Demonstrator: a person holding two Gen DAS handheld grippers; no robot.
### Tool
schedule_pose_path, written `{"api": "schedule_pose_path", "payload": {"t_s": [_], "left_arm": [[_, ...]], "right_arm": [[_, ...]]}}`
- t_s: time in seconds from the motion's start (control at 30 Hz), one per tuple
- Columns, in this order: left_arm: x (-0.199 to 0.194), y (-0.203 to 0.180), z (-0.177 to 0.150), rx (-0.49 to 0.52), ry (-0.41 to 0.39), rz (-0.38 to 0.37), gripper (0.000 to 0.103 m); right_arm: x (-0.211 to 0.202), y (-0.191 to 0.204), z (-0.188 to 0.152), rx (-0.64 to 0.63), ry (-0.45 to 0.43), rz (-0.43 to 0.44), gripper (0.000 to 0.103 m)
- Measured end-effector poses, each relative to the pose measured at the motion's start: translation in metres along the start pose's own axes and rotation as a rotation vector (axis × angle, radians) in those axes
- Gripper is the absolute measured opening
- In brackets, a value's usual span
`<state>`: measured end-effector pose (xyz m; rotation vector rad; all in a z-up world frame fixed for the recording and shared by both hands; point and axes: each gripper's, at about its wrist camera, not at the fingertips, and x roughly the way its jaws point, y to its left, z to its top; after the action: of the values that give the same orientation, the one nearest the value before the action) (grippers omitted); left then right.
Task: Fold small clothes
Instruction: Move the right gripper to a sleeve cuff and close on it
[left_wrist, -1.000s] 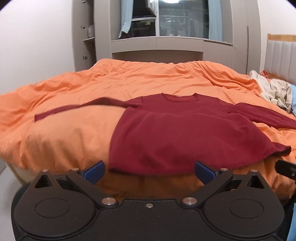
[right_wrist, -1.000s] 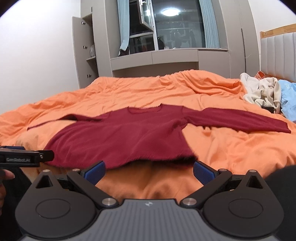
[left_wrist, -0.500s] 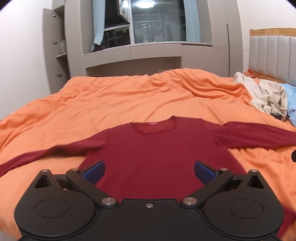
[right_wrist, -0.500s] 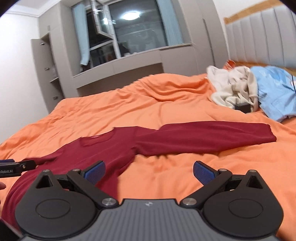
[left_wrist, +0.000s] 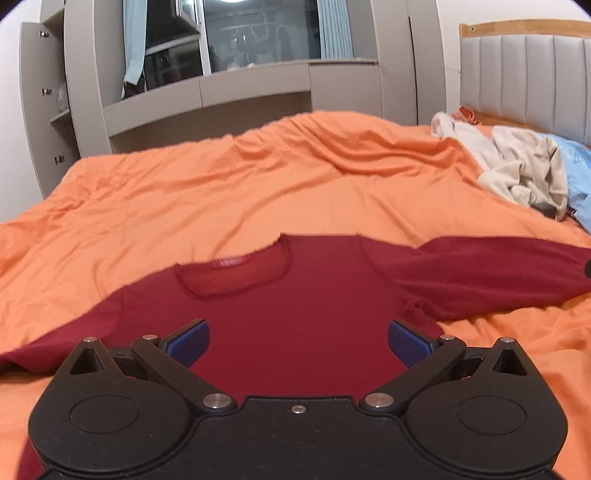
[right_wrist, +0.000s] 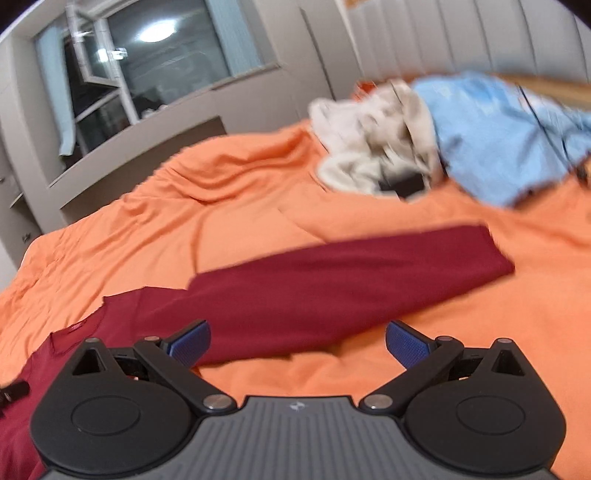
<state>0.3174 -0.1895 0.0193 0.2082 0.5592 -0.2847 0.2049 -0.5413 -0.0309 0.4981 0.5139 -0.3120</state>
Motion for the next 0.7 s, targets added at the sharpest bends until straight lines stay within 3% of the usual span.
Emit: {"api": "schedule_pose_path", "payload": {"t_s": [0.13, 0.23, 0.37, 0.57, 0.7], "left_arm": [[0.028, 0.001, -0.006, -0.021, 0.082, 0.003, 0.103], [0.042, 0.006, -0.007, -0.062, 0.131, -0.029, 0.103], [0.045, 0.009, -0.014, -0.056, 0.142, -0.03, 0.103], [0.051, 0.011, -0.024, -0.064, 0.189, -0.033, 0.103], [0.05, 0.011, -0.024, -0.066, 0.194, -0.038, 0.103]], "right_arm": [[0.01, -0.013, -0.001, 0.038, 0.064, -0.027, 0.103], [0.01, -0.015, -0.001, 0.032, 0.059, -0.057, 0.103], [0.015, -0.029, 0.006, 0.097, 0.045, -0.115, 0.103], [0.049, -0.051, 0.027, 0.14, 0.107, -0.217, 0.103], [0.065, -0.067, 0.031, 0.219, 0.1, -0.201, 0.103]]}}
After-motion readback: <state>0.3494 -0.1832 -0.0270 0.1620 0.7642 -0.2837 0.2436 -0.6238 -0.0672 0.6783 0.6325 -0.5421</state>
